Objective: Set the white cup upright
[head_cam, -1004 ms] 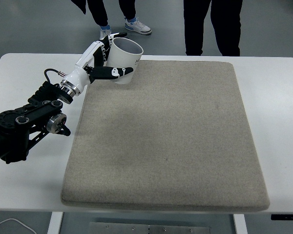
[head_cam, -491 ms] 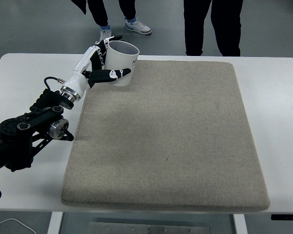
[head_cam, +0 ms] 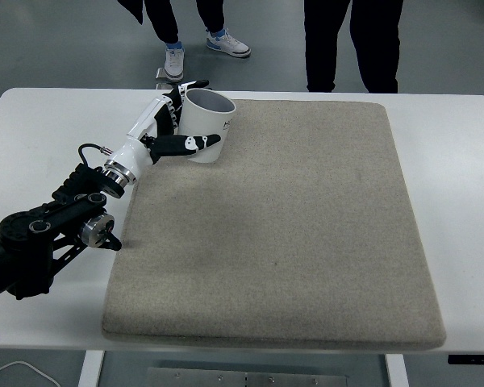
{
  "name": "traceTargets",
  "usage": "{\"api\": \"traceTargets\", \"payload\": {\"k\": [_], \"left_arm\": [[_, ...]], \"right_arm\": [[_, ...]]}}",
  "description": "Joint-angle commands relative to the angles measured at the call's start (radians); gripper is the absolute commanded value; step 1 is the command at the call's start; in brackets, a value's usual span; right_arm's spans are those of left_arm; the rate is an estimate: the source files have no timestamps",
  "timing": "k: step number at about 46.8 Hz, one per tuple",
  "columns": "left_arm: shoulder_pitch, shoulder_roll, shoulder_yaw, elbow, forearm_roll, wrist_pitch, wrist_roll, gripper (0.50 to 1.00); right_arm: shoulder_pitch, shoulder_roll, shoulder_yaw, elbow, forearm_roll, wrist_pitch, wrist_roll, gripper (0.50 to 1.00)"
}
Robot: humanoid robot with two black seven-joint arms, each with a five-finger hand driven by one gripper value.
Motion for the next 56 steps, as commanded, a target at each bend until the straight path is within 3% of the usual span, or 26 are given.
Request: {"api": "traceTargets", "payload": {"k": [1, 28, 37, 40, 46, 56], "left_arm": [[0.014, -0.003, -0.002, -0.004, 0.048, 0.002, 0.0, 0.512], [0.065, -0.011, -0.006, -0.048, 0.069, 0.035, 0.0, 0.516], [0.067, -0.011, -0.005, -0.048, 0.068, 0.091, 0.0, 0.63], [0.067, -0.011, -0.003, -0.048, 0.068, 0.104, 0.0, 0.717], [0.077, -0.014, -0.002, -0.047, 0.068, 0.115, 0.0, 0.808], [0.079, -0.014, -0.002, -0.044, 0.068, 0.115, 0.0, 0.889]], "right_arm": [[0.0, 0.0, 0.0, 0.0, 0.0, 0.0, 0.0, 0.93], [0.0, 0.0, 0.0, 0.0, 0.0, 0.0, 0.0, 0.93], [0.0, 0.0, 0.0, 0.0, 0.0, 0.0, 0.0, 0.93], [0.0, 0.0, 0.0, 0.0, 0.0, 0.0, 0.0, 0.93], [0.0, 0.0, 0.0, 0.0, 0.0, 0.0, 0.0, 0.93], [0.0, 0.0, 0.0, 0.0, 0.0, 0.0, 0.0, 0.93]]}}
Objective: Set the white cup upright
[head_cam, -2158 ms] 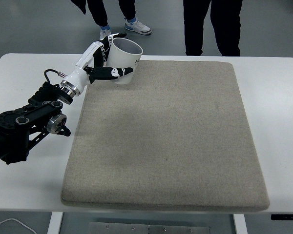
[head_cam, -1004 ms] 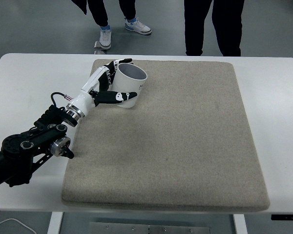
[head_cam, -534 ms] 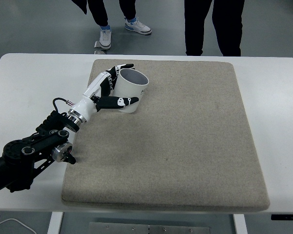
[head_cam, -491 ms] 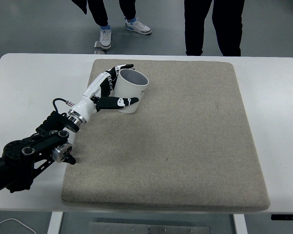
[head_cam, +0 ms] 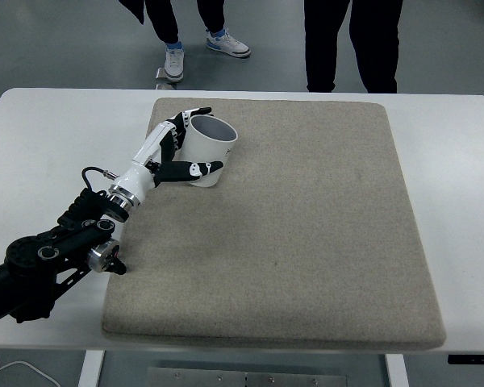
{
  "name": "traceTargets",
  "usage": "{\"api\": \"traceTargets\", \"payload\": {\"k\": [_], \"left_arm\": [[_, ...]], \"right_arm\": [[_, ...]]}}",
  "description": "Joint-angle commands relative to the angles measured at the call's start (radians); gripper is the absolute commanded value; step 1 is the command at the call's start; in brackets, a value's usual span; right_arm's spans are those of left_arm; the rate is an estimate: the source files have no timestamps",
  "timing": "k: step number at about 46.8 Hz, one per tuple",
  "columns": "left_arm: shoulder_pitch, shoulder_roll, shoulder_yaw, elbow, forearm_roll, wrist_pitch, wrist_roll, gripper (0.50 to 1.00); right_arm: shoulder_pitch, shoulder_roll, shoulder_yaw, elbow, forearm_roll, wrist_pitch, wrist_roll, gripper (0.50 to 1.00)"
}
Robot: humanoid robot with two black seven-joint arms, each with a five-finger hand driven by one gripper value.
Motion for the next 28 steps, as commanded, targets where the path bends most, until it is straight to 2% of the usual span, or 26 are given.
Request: {"api": "traceTargets", "payload": {"k": [1, 3, 12, 28], "left_arm": [[-0.001, 0.001, 0.0, 0.0, 0.0, 0.0, 0.0, 0.893], [-0.001, 0.001, 0.0, 0.0, 0.0, 0.0, 0.0, 0.93], [-0.003, 0.001, -0.003, 0.0, -0.009, 0.0, 0.0, 0.994], [-0.009, -0.001, -0.005, 0.0, -0.012, 0.0, 0.0, 0.996]], "right_arm": [[0.0, 0.0, 0.0, 0.0, 0.0, 0.0, 0.0, 0.93], [0.0, 0.0, 0.0, 0.0, 0.0, 0.0, 0.001, 0.93], [0.0, 0.0, 0.0, 0.0, 0.0, 0.0, 0.001, 0.93], [0.0, 0.0, 0.0, 0.0, 0.0, 0.0, 0.0, 0.93]]}}
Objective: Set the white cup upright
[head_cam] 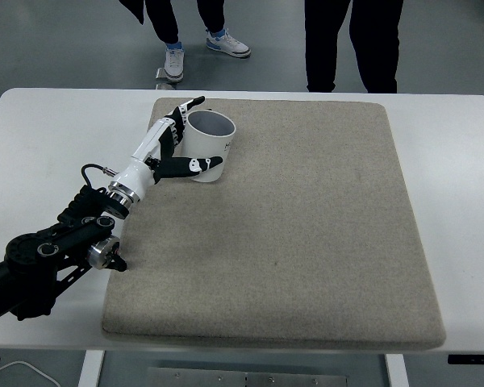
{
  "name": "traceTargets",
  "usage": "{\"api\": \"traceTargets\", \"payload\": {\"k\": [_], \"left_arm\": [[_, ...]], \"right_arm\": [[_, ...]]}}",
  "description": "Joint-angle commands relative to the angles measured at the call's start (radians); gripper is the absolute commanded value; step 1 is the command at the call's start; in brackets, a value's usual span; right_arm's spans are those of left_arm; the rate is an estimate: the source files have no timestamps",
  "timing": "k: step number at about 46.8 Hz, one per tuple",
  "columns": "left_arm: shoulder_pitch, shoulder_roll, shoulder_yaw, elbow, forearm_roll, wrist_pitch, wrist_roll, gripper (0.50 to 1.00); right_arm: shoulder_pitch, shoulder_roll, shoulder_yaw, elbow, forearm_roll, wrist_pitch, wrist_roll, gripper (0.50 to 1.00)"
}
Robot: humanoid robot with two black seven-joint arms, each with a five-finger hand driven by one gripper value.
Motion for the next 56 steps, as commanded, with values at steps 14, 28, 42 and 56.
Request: {"api": "traceTargets", "payload": {"k": [14, 28, 42, 56], "left_arm": [[-0.003, 0.001, -0.011, 0.0, -0.002, 0.0, 0.0, 0.996], [-0.011, 0.007, -0.092, -0.005, 0.0, -0.014, 0.0, 0.996], [-0.057, 0.009, -0.169, -0.008, -0.015, -0.104, 0.0, 0.994], [-0.21, 0.004, -0.149, 0.144, -0.245, -0.12, 0.0, 0.992]], "right_arm": [[0.0, 0.0, 0.0, 0.0, 0.0, 0.0, 0.0, 0.93], [0.0, 0.0, 0.0, 0.0, 0.0, 0.0, 0.0, 0.93], [0.0, 0.0, 0.0, 0.0, 0.0, 0.0, 0.0, 0.93], [0.0, 0.0, 0.0, 0.0, 0.0, 0.0, 0.0, 0.93]]}}
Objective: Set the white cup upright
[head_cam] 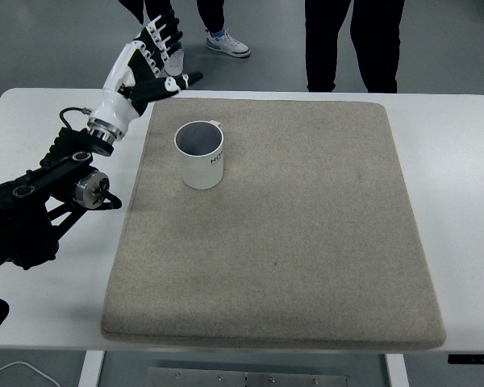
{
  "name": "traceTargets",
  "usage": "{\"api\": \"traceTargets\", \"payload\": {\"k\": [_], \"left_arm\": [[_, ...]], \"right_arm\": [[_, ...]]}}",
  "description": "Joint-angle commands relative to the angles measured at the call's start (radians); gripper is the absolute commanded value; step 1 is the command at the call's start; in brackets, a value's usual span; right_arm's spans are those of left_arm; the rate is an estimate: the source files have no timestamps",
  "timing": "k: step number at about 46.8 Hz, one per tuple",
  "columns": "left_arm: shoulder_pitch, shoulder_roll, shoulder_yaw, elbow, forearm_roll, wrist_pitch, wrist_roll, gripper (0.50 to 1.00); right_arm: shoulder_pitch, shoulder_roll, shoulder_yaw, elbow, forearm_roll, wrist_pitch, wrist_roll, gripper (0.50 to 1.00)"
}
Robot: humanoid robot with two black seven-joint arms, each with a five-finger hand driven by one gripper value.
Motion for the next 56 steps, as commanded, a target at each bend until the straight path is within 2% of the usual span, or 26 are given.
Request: {"api": "traceTargets", "payload": {"k": [1, 17, 28, 29, 34, 39, 43, 50, 56], "left_arm": [[-0.027, -0.009, -0.001, 0.05, -0.032, 0.0, 0.0, 0.992], [-0.093, -0.012, -0.003, 0.178, -0.203, 0.015, 0.0, 0.988], [-0.108, -0.016, -0.003, 0.225, -0.211, 0.02, 0.0, 0.988], [-0.108, -0.021, -0.003, 0.228, -0.211, 0.02, 0.008, 0.988], [-0.108, -0.035, -0.003, 0.247, -0.211, 0.023, 0.153, 0.99], [-0.108, -0.035, -0.004, 0.247, -0.211, 0.012, 0.269, 0.99], [-0.108, -0.036, -0.006, 0.247, -0.217, -0.008, 0.316, 0.99], [-0.104, -0.041, -0.009, 0.248, -0.243, -0.114, 0.361, 0.99], [-0.101, -0.05, -0.01, 0.255, -0.256, -0.158, 0.402, 0.99]], "right_arm": [[0.0, 0.0, 0.0, 0.0, 0.0, 0.0, 0.0, 0.93], [0.0, 0.0, 0.0, 0.0, 0.0, 0.0, 0.0, 0.93], [0.0, 0.0, 0.0, 0.0, 0.0, 0.0, 0.0, 0.93], [0.0, 0.0, 0.0, 0.0, 0.0, 0.0, 0.0, 0.93], [0.0, 0.0, 0.0, 0.0, 0.0, 0.0, 0.0, 0.93], [0.0, 0.0, 0.0, 0.0, 0.0, 0.0, 0.0, 0.93], [0.0, 0.0, 0.0, 0.0, 0.0, 0.0, 0.0, 0.93], [0.0, 0.0, 0.0, 0.002, 0.0, 0.0, 0.0, 0.93], [0.0, 0.0, 0.0, 0.0, 0.0, 0.0, 0.0, 0.93]]}}
